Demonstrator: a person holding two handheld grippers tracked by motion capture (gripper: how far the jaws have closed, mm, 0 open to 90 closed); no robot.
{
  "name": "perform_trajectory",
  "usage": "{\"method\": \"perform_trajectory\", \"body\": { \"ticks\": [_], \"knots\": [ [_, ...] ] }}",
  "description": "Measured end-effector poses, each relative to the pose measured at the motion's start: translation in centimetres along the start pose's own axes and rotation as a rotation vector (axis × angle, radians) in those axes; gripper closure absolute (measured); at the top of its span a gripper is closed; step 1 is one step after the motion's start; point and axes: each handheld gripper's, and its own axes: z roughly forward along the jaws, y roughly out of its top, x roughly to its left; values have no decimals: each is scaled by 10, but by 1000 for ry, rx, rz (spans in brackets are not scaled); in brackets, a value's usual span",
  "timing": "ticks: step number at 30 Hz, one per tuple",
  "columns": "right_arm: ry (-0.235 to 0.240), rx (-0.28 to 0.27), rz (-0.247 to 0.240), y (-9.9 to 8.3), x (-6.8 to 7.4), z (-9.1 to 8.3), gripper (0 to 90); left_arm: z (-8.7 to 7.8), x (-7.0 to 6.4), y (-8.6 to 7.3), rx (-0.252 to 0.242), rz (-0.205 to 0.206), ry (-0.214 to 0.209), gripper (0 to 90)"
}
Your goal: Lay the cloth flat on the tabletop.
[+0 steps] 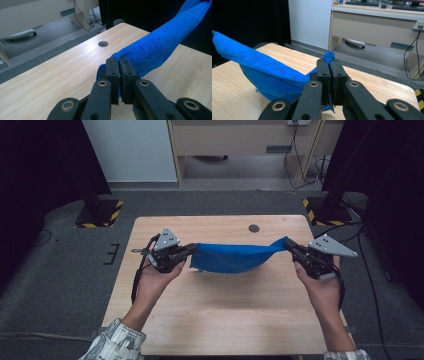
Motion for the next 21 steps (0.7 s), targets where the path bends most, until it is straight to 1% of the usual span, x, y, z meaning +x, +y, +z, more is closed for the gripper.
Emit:
{"method": "perform_trajectory", "body": {
  "ticks": [1,2,3,4,5,6,7,8,9,10,12,14,15,16,17,18,19,20,21],
  "knots": [
    [0,0,0,0,0,0,879,-4,-2,0,-5,3,-3,867],
    [3,-6,-1,0,3,-8,879,-12,-6,0,-18,3,-12,867],
    [4,-12,-1,0,5,-13,878,-12,-6,0,-18,3,-12,867],
    [7,-16,-5,0,7,-18,878,-19,-11,0,-29,4,-23,867],
    [6,-20,-8,0,10,-23,879,-23,-14,1,-33,8,-25,868],
    [6,-20,-8,0,10,-23,879,-23,-14,1,-33,8,-25,868],
    [7,-23,-12,0,12,-28,878,-27,-17,1,-40,11,-28,868],
    [8,-30,-21,1,19,-40,878,-35,-22,1,-50,14,-39,868],
    [8,-30,-21,1,19,-40,878,-35,-22,1,-50,14,-39,868],
    [10,-41,-43,1,26,-52,877,-43,-27,1,-52,15,-54,868],
    [8,-44,-49,3,31,-63,877,-48,-29,0,-51,2,-81,867],
    [-1,-36,-61,5,36,-69,876,-49,-29,0,-40,-2,-97,867],
    [-3,-28,-65,6,37,-69,877,-48,-28,0,-31,-5,-97,867],
    [-4,-21,-68,7,38,-68,876,-43,-24,-2,-10,-8,-90,867],
    [-8,-1,-73,7,37,-63,875,-38,-20,-4,10,-18,-90,867],
    [-8,-1,-73,7,37,-63,875,-38,-20,-4,10,-18,-90,867],
    [-12,19,-69,6,36,-57,875,-31,-15,-6,26,-35,-92,867],
    [-16,43,-64,5,34,-49,875,-24,-11,-9,45,-43,-90,867],
    [-19,94,-57,0,28,-31,874,-8,-1,-17,85,-65,-87,866]
  ]
}}
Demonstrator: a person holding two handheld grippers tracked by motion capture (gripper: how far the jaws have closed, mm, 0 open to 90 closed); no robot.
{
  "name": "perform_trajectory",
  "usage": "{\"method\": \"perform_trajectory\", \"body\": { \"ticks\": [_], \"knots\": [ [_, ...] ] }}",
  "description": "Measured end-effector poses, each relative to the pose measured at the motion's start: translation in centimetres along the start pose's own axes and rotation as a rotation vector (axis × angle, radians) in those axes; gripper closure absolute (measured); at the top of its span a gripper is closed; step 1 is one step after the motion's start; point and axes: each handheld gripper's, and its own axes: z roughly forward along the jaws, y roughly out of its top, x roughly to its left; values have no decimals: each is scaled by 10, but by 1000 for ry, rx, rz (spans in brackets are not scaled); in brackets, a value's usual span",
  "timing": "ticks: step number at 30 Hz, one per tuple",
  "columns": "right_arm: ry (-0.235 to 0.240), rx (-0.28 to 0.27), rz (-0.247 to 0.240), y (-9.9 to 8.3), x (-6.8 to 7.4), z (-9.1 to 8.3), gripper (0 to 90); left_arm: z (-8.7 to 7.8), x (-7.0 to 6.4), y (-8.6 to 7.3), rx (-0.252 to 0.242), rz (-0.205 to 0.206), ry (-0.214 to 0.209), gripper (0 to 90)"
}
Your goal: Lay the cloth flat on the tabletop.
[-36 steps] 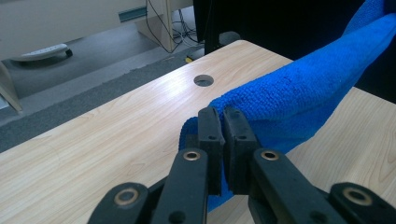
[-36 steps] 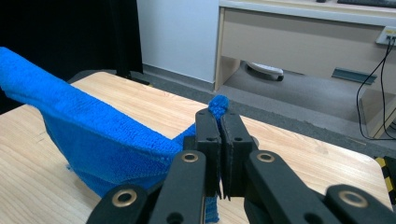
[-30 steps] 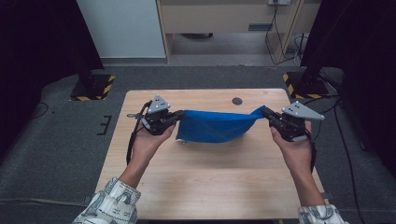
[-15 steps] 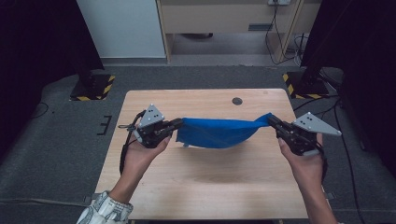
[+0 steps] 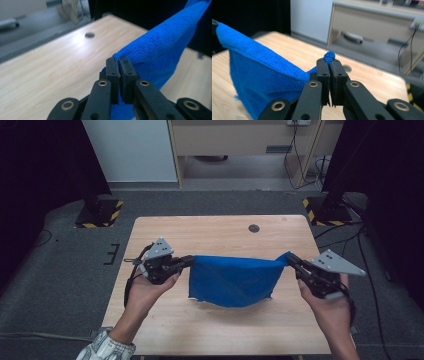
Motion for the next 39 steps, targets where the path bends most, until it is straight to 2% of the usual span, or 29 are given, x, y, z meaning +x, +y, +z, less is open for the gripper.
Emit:
{"method": "perform_trajectory", "body": {
  "ticks": [2,3,4,5,6,7,8,10,11,13,14,15,18,20,28,30,34,35,39],
  "knots": [
    [-9,54,8,-5,-4,21,874,14,10,-5,33,-17,5,867],
    [-8,70,10,-7,-6,29,874,14,10,-5,33,-17,5,866],
    [-9,94,11,-11,-8,42,874,29,23,-11,60,-40,15,866],
    [-9,94,11,-11,-8,42,874,29,23,-11,60,-40,15,866],
    [-9,104,13,-12,-9,49,875,37,31,-14,68,-59,27,866],
    [-2,121,25,-18,-13,71,874,46,40,-17,72,-81,36,867],
    [-5,128,27,-20,-14,77,874,53,46,-19,81,-86,51,867],
    [6,133,38,-25,-18,95,874,61,53,-21,82,-98,65,867],
    [0,142,40,-27,-19,102,874,61,53,-21,82,-98,65,867],
    [-2,154,56,-31,-23,114,875,72,60,-25,95,-128,72,867],
    [-2,154,56,-31,-23,114,875,72,60,-25,95,-128,72,867],
    [-12,167,54,-35,-27,125,875,80,63,-27,106,-134,78,867],
    [-23,186,71,-41,-31,138,874,86,66,-29,115,-135,91,866],
    [-25,196,73,-44,-31,145,875,94,70,-32,126,-155,96,866],
    [-31,238,87,-52,-34,167,874,106,79,-40,140,-179,104,867],
    [-29,250,87,-55,-36,172,874,112,83,-43,157,-182,110,866],
    [-27,257,95,-58,-38,180,874,118,90,-48,153,-197,100,866],
    [-24,263,87,-59,-39,186,874,121,92,-51,146,-210,81,866],
    [-27,283,101,-60,-42,196,873,126,95,-53,158,-212,87,866]
  ]
}}
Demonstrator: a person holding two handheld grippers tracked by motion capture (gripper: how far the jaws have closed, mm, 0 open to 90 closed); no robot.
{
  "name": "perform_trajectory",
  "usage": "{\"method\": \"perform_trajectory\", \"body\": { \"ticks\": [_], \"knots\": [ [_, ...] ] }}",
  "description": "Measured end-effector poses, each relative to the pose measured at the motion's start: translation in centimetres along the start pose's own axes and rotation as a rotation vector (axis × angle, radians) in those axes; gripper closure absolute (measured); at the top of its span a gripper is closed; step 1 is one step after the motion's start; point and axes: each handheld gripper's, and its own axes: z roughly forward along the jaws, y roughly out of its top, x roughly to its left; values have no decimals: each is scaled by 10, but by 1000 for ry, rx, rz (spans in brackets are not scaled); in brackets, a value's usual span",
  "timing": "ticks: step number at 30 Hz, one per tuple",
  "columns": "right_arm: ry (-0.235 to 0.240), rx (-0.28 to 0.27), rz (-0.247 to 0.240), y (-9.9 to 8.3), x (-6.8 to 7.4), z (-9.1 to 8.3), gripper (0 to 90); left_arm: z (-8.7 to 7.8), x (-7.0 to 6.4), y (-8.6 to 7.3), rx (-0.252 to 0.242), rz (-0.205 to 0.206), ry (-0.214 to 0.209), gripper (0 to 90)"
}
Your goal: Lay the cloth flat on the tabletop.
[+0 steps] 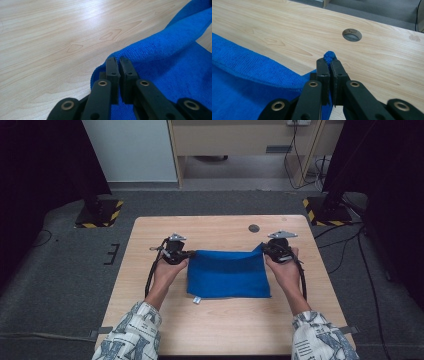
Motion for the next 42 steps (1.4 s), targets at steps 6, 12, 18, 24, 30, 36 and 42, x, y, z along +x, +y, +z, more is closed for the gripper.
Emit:
{"method": "perform_trajectory", "body": {
  "ticks": [6,12,18,24,30,36,42],
  "knots": [
    [-6,30,0,2,1,16,873,5,8,-3,6,-23,14,866],
    [5,36,71,5,-7,50,745,19,23,-2,-18,-120,40,774],
    [-52,-25,104,10,-13,62,375,15,34,5,-121,-109,98,561],
    [-13,-9,52,5,-8,49,318,6,29,3,-67,-55,88,559],
    [9,6,25,-11,1,32,491,-2,10,-9,-56,15,71,553],
    [31,36,6,-26,9,18,526,-6,1,-21,-47,37,73,541],
    [50,50,0,-50,17,2,604,-14,-3,-38,-46,39,59,530]
  ]
}}
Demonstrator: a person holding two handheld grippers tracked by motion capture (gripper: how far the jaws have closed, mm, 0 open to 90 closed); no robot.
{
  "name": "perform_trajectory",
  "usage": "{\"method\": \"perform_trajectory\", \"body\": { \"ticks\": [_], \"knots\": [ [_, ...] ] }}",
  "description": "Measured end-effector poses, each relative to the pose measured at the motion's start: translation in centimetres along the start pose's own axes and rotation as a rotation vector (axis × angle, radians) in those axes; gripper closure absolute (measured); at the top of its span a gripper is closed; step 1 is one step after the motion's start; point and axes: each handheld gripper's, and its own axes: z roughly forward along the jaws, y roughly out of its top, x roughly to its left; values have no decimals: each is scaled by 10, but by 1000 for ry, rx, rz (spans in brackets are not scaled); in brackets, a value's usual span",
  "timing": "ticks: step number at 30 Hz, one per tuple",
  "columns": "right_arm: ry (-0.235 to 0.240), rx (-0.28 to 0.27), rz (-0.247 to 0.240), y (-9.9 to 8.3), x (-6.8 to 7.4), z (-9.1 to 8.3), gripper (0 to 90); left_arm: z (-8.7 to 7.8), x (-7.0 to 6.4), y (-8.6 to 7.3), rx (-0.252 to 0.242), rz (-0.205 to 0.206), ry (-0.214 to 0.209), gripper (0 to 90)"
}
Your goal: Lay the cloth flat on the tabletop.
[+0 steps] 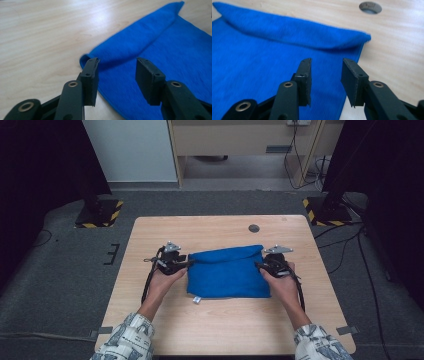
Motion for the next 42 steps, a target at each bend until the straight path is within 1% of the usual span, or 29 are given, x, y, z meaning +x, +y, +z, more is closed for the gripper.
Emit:
{"method": "perform_trajectory", "body": {
  "ticks": [2,3,4,5,7,8,9,11,12,14,15,17,18,19,20,21,22,23,25,26,28,29,30,31,33,35,37,40,42],
  "knots": [
    [-2,19,-10,-8,3,-2,587,-2,-2,-6,5,4,-4,525],
    [2,22,-10,-12,5,-2,580,-2,-2,-6,5,4,-4,526],
    [1,24,-15,-15,5,-2,576,-2,-5,-12,18,16,-11,527],
    [-2,33,-14,-20,7,-1,573,-2,-6,-15,26,27,-13,528],
    [-7,59,-29,-26,9,2,549,1,-8,-20,44,49,-4,530],
    [-7,59,-29,-26,9,2,549,1,-8,-20,44,49,-4,528],
    [-20,66,-30,-31,11,3,520,3,-9,-24,52,47,-7,524],
    [-22,69,-34,-32,11,4,509,5,-9,-25,56,47,-10,503],
    [-25,79,-32,-34,13,5,495,8,-9,-27,69,54,-5,498],
    [-24,81,-36,-36,13,5,503,10,-9,-28,75,56,-5,498],
    [-24,75,-36,-36,13,5,527,14,-10,-31,96,58,-8,499],
    [-17,80,-40,-36,14,5,562,16,-12,-34,121,66,-5,511],
    [-17,80,-40,-36,14,5,562,16,-12,-34,121,66,-5,530],
    [-6,83,-38,-36,16,4,644,17,-14,-37,123,88,2,546],
    [1,82,-42,-37,17,3,678,16,-15,-37,125,93,2,557],
    [4,80,-42,-37,17,2,706,16,-15,-37,129,94,2,578],
    [12,80,-40,-38,17,1,754,15,-15,-37,130,98,5,604],
    [15,77,-36,-39,17,0,773,15,-15,-38,128,98,7,619],
    [23,69,-18,-41,15,-1,806,14,-16,-38,128,101,8,695],
    [26,70,-21,-41,14,-2,825,14,-16,-39,127,96,-2,737],
    [25,78,-24,-41,15,-2,845,14,-19,-39,128,111,-6,806],
    [24,82,-31,-41,15,-3,851,14,-19,-39,128,111,-6,836],
    [23,83,-36,-41,15,-3,860,14,-22,-39,131,116,-8,871],
    [24,87,-33,-41,16,-3,870,14,-23,-39,135,121,-4,883],
    [27,88,-36,-41,16,-3,879,13,-23,-38,146,115,-15,891],
    [33,98,-33,-41,16,-5,881,11,-22,-39,154,91,-25,893],
    [42,107,-42,-43,17,-9,881,7,-23,-42,159,80,-38,893],
    [59,119,-43,-47,21,-15,882,0,-29,-47,176,94,-48,892],
    [66,118,-47,-50,22,-19,882,-3,-31,-49,179,93,-51,892]
  ]
}}
